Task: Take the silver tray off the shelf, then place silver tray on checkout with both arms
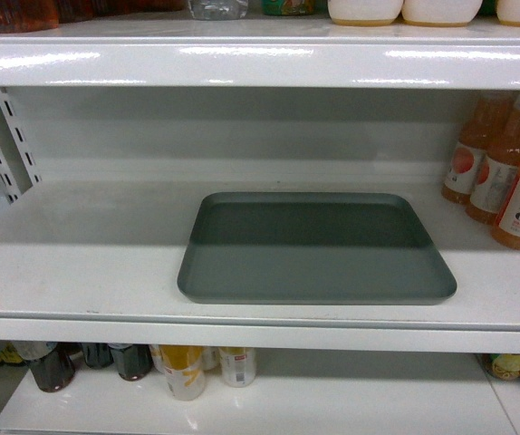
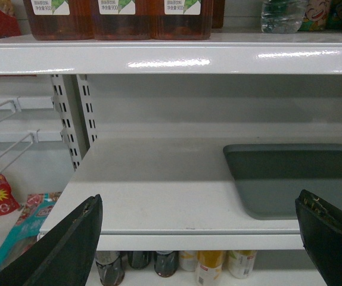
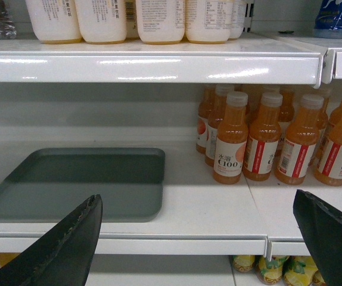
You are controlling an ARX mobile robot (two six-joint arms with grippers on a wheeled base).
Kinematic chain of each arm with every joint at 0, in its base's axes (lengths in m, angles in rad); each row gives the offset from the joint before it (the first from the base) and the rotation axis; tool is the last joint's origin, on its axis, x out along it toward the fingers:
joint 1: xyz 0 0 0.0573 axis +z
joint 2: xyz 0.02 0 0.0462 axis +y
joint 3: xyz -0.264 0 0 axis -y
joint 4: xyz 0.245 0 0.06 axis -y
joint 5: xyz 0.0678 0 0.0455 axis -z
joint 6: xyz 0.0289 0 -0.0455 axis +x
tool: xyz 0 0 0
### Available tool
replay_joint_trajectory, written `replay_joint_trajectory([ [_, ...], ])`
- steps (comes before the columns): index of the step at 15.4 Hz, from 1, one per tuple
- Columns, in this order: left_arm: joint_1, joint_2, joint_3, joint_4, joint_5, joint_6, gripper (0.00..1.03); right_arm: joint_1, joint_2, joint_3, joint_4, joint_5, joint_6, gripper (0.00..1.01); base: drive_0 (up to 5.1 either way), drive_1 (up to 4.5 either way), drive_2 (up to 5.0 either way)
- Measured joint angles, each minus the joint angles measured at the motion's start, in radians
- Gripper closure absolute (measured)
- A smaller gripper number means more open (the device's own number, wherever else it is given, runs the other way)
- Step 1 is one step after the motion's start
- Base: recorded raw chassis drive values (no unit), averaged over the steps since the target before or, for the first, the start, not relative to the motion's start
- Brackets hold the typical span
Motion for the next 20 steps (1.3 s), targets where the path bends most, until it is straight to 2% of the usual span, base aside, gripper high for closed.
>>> replay_joint_trajectory([
  [11, 0.0, 0.0, 0.0, 0.0, 0.0, 0.0, 0.05, 0.0, 0.0, 0.0, 0.0, 0.0, 0.0, 0.03, 0.0, 0.0, 0.0],
  [12, -0.137, 0.463, 0.107, -0.039, -0.233, -0.059, 0.05, -0.024, 0.386, 0.089, -0.034, -0.041, 0.013, 0.03, 0.0, 0.0, 0.0],
  [14, -0.142, 0.795, 0.134, 0.162, -0.159, -0.093, 0.05, -0.043, 0.644, 0.098, 0.15, -0.072, 0.043, 0.03, 0.0, 0.0, 0.0],
  [16, -0.159, 1.099, 0.218, 0.348, -0.131, -0.117, 0.05, -0.037, 0.914, 0.145, 0.335, -0.089, 0.076, 0.03, 0.0, 0.0, 0.0],
  [17, -0.166, 1.226, 0.27, 0.416, -0.128, -0.126, 0.05, -0.032, 1.037, 0.179, 0.413, -0.092, 0.094, 0.03, 0.0, 0.0, 0.0],
  [18, -0.18, 1.388, 0.343, 0.481, -0.122, -0.137, 0.05, -0.026, 1.193, 0.229, 0.498, -0.114, 0.118, 0.03, 0.0, 0.0, 0.0],
  [19, -0.187, 1.495, 0.391, 0.507, -0.114, -0.14, 0.05, -0.017, 1.279, 0.259, 0.541, -0.117, 0.128, 0.03, 0.0, 0.0, 0.0],
  [20, -0.196, 1.593, 0.436, 0.523, -0.115, -0.138, 0.05, -0.016, 1.4, 0.312, 0.567, -0.139, 0.148, 0.03, 0.0, 0.0, 0.0],
])
